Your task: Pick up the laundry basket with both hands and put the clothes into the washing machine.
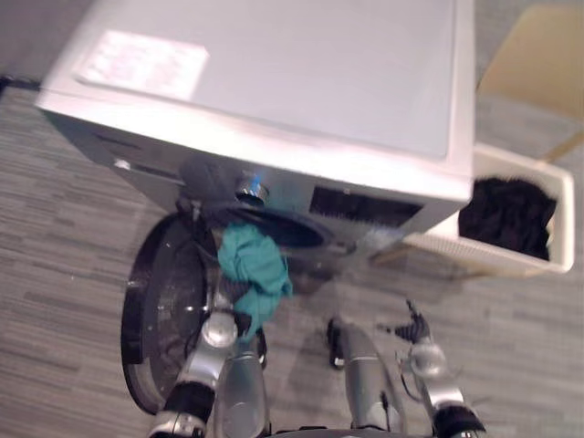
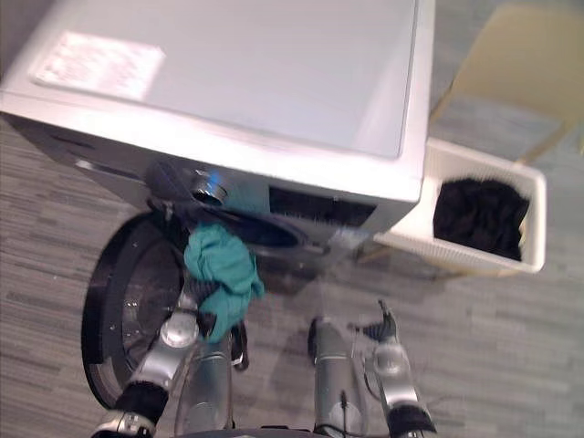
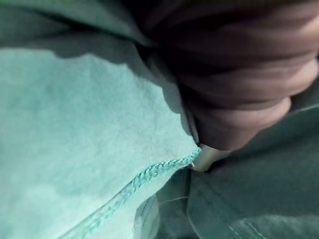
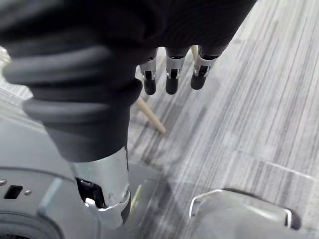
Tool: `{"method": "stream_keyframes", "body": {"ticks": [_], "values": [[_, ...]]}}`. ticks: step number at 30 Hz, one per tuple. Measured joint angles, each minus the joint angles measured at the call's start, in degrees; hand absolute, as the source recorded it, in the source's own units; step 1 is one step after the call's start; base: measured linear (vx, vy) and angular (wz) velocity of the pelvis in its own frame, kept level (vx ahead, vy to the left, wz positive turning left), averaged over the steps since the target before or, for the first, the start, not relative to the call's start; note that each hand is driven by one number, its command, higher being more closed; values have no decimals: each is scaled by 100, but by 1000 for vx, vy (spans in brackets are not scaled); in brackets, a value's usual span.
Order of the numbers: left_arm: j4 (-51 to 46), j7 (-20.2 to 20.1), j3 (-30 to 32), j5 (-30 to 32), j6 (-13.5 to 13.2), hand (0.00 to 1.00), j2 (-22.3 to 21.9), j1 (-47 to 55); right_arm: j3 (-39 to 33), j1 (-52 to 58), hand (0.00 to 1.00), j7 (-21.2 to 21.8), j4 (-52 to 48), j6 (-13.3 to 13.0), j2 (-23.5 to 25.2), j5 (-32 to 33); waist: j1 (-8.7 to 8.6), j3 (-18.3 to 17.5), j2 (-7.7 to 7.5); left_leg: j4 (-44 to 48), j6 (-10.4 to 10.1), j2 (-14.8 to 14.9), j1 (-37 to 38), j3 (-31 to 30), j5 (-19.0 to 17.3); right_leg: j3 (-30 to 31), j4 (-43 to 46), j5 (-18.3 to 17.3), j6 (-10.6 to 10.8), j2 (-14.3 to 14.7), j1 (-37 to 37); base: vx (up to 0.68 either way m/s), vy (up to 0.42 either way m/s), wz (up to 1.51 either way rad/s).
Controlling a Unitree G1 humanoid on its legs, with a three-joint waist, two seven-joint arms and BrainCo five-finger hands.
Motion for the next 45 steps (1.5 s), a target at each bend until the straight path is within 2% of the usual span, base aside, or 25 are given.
{"method": "stream_keyframes", "body": {"ticks": [4,7,8,12,13,14,16,20,22,24,27,28,35,37,40,43,45], "values": [[-398,376,179,-80,2,100,53,-726,24,-363,0,-253,-891,22,153,88,11,194,-24,1245,65,400,-1401,-30,-462,-40,1029,-180,-31,87,-1434,-160,36,-37],[-521,572,277,-77,19,100,105,-1171,23,-520,0,-420,-1362,22,222,131,3,306,-63,1774,115,515,-2146,-59,-555,-50,1526,-183,-31,69,-2217,-140,-9,-19],[-705,741,304,-64,65,100,199,-1451,20,-525,0,-525,-1652,4,278,162,-6,317,-61,2137,131,558,-2725,-171,-627,-78,1880,-227,-10,74,-2766,-122,-36,-6],[-933,1004,323,41,247,100,648,-2180,-24,-490,0,-690,-2096,-49,437,254,-30,551,-127,2920,155,629,-3528,-391,-772,-95,2708,-449,-14,83,-3544,-76,-74,2],[-1015,1100,318,113,309,100,844,-2451,-27,-490,0,-737,-2280,-133,439,261,-68,570,-164,3097,156,631,-3774,-457,-789,-107,2902,-489,-25,78,-3772,-41,-59,7],[-1046,1149,319,178,352,100,926,-2591,-30,-489,0,-739,-2349,-165,433,261,-78,574,-171,3177,155,632,-3883,-498,-794,-112,2975,-502,-35,77,-3865,-47,-64,8],[-1061,1411,305,468,524,100,1356,-3265,-26,-476,0,-739,-2527,-373,442,281,-168,606,-243,3434,144,633,-4186,-611,-816,-132,3257,-564,-50,65,-4139,-48,-52,6],[-1082,1776,226,981,725,100,1723,-3961,-26,-424,0,-741,-2623,-626,440,338,-247,609,-254,3538,144,632,-4353,-640,-816,-156,3374,-574,-55,58,-4308,-9,-9,1],[-1116,1974,1,1395,876,100,1986,-4387,-25,-423,0,-738,-2625,-753,439,399,-299,608,-257,3556,145,635,-4400,-638,-816,-156,3394,-573,-55,60,-4360,0,0,0],[-1114,2005,-201,1702,937,100,2113,-4713,-25,-419,0,-726,-2623,-810,438,414,-307,606,-266,3549,145,635,-4411,-620,-816,-147,3391,-573,-55,62,-4383,0,0,0],[-946,2081,-563,1970,987,100,2315,-5397,-27,-419,0,-721,-2563,-961,434,468,-330,615,-383,3478,145,641,-4421,-559,-812,-115,3341,-565,-58,72,-4443,21,-5,-2],[-740,2085,-678,2070,995,0,2337,-5692,-38,-419,0,-719,-2503,-1034,422,562,-336,614,-397,3456,145,653,-4431,-561,-812,-128,3301,-562,-61,81,-4443,34,-1,-6],[339,2019,-991,2090,1009,0,2462,-6658,-55,-421,0,-718,-2367,-1250,400,680,-458,609,-405,3332,146,724,-4473,-526,-812,-175,3105,-518,-63,128,-4444,43,10,-6],[698,1754,-1007,2090,1007,0,2449,-6761,-100,-420,0,-715,-2126,-1233,271,671,-482,606,-410,3300,146,724,-4474,-530,-811,-189,3080,-518,-63,128,-4439,19,1,0],[959,1268,-1039,2089,984,0,2399,-6791,-140,-315,0,-694,-1697,-980,238,676,-476,606,-410,3320,145,727,-4472,-567,-811,-222,3103,-519,-64,129,-4414,0,0,0],[1104,988,-1031,2088,959,0,2250,-6779,-140,-122,0,-575,-1704,-949,250,674,-472,604,-413,3396,144,729,-4436,-673,-811,-302,3150,-524,-72,119,-4305,-2,1,3],[1092,913,-1013,2060,827,0,2140,-6671,-144,-55,0,-535,-1737,-915,254,674,-470,599,-417,3387,146,717,-4334,-668,-810,-315,3154,-530,-80,79,-4192,-26,-11,8]]}}
